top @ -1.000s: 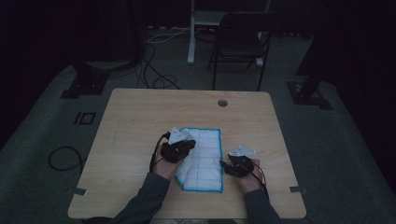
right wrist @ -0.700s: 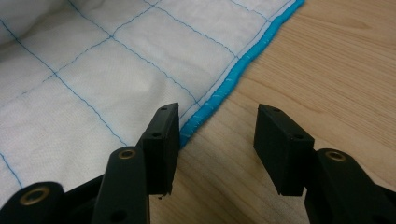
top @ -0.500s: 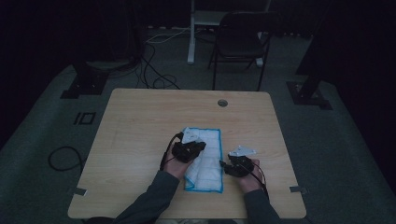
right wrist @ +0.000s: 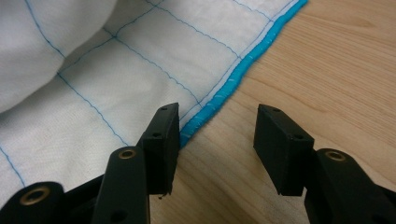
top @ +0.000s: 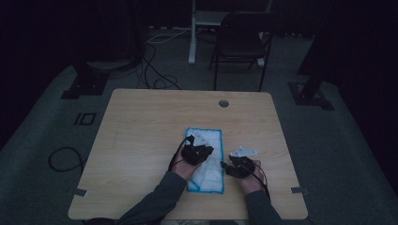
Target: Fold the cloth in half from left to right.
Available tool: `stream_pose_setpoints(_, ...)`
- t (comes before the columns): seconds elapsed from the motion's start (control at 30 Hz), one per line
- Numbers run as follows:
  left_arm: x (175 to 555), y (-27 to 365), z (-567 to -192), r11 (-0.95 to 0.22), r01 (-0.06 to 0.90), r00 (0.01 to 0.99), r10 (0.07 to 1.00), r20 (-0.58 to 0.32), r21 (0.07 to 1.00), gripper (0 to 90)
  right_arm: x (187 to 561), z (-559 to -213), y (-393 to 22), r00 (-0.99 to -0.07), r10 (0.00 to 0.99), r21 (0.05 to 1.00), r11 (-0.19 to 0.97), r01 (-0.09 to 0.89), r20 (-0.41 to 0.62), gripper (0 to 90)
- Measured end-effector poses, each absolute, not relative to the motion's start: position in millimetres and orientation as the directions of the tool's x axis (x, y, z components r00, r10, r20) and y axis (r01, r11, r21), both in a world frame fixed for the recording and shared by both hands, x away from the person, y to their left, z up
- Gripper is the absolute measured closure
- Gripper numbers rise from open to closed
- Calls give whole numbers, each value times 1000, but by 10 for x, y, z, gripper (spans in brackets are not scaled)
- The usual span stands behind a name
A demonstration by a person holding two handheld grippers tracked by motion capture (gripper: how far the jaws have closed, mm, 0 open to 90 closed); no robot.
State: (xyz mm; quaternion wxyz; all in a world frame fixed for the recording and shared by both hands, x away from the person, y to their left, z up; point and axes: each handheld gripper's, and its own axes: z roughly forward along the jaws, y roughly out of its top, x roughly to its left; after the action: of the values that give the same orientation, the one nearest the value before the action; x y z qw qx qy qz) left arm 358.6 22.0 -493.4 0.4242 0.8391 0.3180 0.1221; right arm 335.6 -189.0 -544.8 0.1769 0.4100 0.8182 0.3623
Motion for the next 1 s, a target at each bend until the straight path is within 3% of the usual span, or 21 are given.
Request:
stream_pose_setpoints(0.53,3648,-13,-5124,-486,447,787,613,-72,751,866,3354,-5449,-1889,-597,802,737,395,548,13,507)
stream_pose_setpoints(0.73,3631,-4,-5161,-487,454,801,589,-103,746,691,3354,-5443,-1907,-596,803,733,396,553,15,493)
stream_pose_setpoints(1.0,3521,161,-4971,-461,436,796,598,-92,773,630,3353,-5435,-1932,-590,807,731,395,557,14,483)
